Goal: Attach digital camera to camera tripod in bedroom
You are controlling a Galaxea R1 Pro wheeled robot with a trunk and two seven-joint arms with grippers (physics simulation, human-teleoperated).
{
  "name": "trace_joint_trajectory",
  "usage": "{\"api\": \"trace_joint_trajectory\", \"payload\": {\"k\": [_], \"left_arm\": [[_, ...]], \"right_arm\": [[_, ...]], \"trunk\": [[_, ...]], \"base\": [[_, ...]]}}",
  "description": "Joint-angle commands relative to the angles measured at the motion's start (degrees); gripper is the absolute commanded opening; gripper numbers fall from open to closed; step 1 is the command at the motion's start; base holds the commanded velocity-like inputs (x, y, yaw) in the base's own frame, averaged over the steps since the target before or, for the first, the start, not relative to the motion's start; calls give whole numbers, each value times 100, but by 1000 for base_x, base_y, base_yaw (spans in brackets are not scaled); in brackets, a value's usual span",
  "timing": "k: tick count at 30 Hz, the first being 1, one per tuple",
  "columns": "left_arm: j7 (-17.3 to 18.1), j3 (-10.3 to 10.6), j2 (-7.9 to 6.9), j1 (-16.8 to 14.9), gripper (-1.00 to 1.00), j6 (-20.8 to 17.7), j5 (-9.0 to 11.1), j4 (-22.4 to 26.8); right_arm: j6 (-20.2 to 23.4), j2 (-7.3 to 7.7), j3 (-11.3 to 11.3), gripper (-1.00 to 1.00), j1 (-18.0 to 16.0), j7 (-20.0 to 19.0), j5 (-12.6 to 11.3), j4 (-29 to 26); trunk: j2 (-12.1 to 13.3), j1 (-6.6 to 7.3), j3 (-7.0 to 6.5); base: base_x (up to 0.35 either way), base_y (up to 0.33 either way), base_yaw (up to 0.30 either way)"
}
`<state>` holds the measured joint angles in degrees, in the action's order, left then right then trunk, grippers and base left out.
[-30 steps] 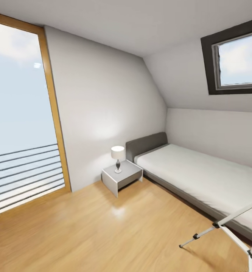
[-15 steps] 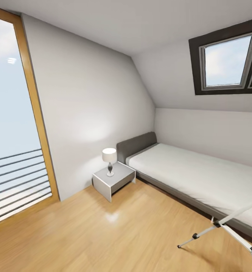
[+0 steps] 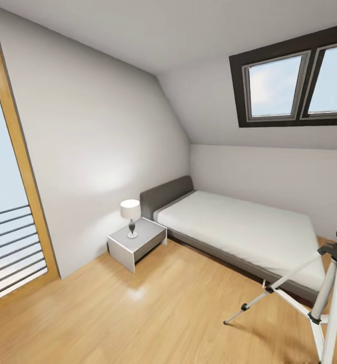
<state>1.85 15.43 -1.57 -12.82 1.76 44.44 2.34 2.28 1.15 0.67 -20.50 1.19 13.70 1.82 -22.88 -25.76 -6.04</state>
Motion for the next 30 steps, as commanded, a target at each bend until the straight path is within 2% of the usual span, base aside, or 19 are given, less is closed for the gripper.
{"api": "trace_joint_trajectory", "payload": {"k": [1,30], "left_arm": [[18,50,-1,-1,-100,17,47,-5],[16,23,2,-1,-100,17,59,-5]], "right_arm": [[11,-1,4,100,-6,12,45,11],[34,2,-19,100,-6,8,5,11]], "trunk": [[-4,-2,2],[-4,-2,2]], "base": [[0,1,-240],[0,0,-264]]}}
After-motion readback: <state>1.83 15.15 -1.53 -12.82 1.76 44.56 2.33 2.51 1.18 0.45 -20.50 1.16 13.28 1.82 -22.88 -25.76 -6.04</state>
